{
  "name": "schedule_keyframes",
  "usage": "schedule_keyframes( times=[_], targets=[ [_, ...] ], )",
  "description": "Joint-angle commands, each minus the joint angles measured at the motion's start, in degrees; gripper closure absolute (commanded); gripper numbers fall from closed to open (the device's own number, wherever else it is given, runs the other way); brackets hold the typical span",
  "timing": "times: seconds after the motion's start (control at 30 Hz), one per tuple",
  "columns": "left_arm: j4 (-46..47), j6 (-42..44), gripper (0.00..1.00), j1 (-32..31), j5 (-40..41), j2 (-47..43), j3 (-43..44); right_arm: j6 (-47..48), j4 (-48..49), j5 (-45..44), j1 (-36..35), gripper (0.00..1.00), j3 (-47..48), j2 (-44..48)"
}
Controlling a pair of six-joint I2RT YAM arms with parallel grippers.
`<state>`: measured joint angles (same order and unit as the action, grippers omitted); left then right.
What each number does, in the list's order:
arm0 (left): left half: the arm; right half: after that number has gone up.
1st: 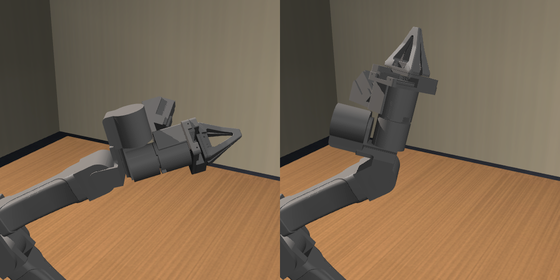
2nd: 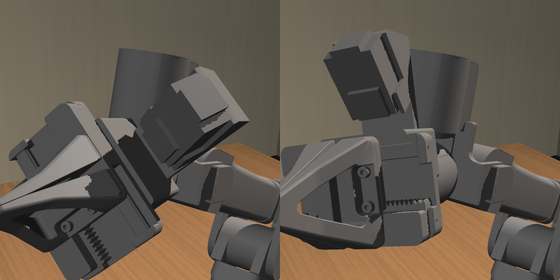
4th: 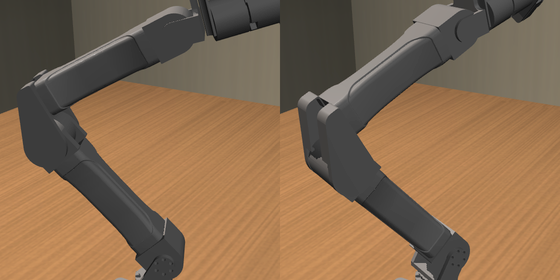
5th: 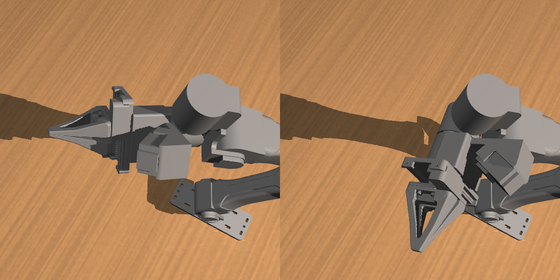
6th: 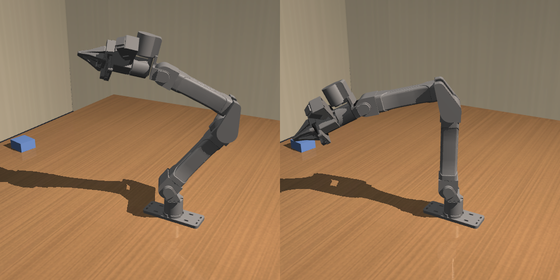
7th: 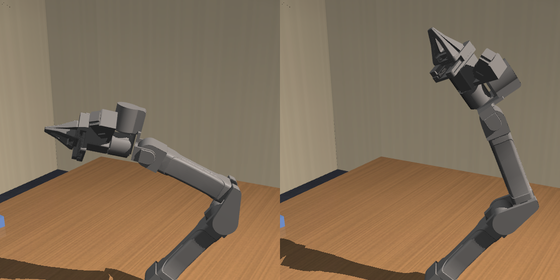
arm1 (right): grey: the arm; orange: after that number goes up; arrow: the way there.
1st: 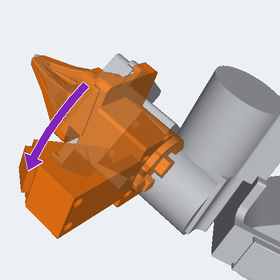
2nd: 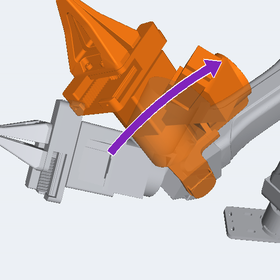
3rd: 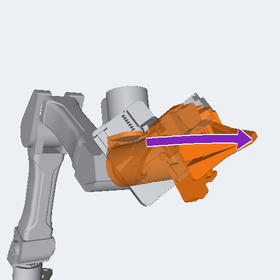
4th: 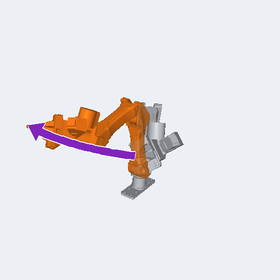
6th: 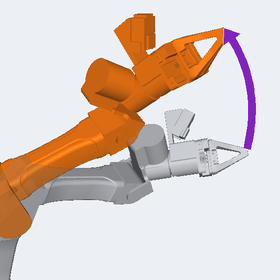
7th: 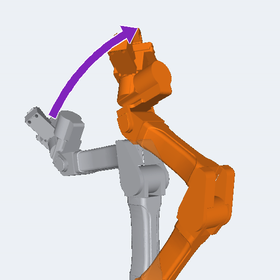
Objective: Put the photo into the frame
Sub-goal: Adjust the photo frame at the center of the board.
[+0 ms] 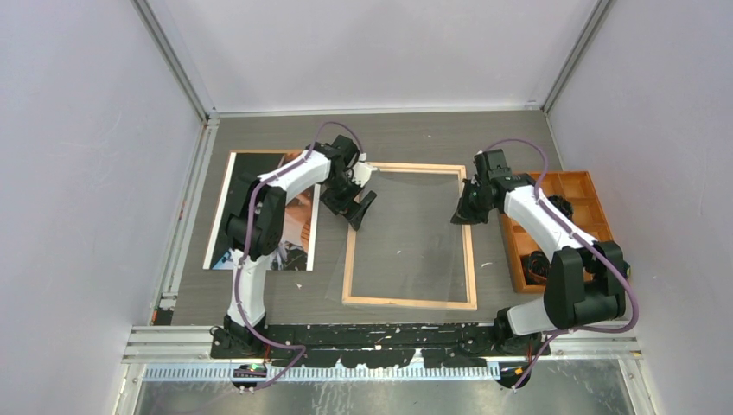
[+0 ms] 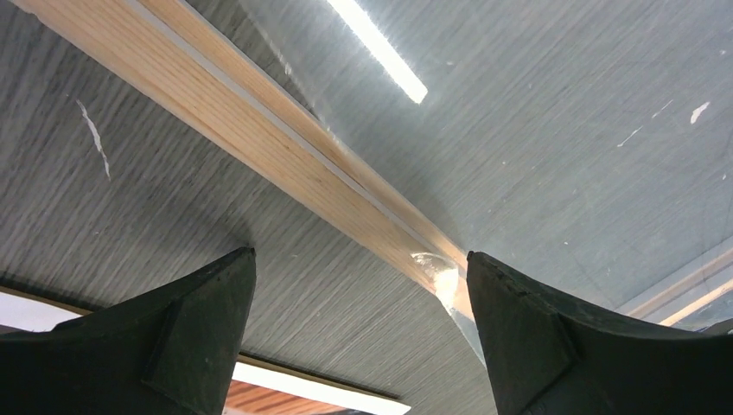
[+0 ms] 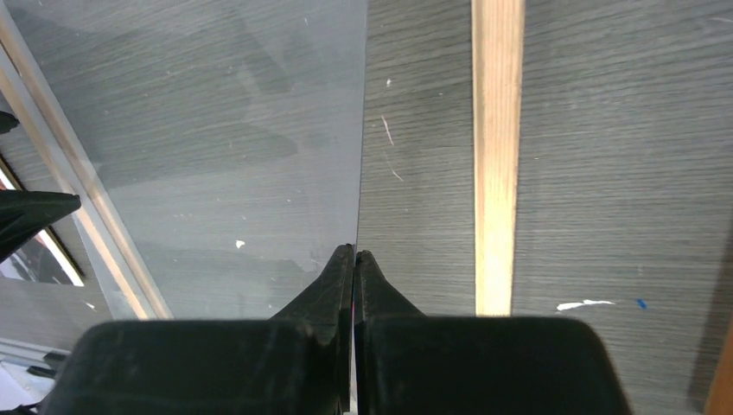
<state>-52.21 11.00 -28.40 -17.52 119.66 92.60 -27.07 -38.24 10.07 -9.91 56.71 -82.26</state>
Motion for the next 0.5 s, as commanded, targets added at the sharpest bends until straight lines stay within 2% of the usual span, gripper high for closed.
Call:
schedule_keyframes(
  times=[0.0, 0.2, 0.37, 0.47],
  targets=[
    [-1.6, -1.5, 0.06, -0.2, -0.7, 0.5, 2.9, 2.6, -2.0, -5.9, 0.1, 0.99, 4.6, 3.5],
    [-1.0, -2.6, 0.04, 0.5, -0.1, -0.6, 4.2, 5.5, -5.0, -6.8, 0.2, 0.99, 9.6, 1.9],
    [0.2, -3.7, 0.12, 1.3, 1.2, 0.7, 4.4, 5.9, -4.9, -4.4, 0.3, 0.99, 11.2, 0.6],
    [0.9, -3.9, 0.23, 1.3, 2.5, 2.6, 4.1, 5.0, -3.6, -2.5, 0.3, 0.99, 10.6, 0.7]
  ],
)
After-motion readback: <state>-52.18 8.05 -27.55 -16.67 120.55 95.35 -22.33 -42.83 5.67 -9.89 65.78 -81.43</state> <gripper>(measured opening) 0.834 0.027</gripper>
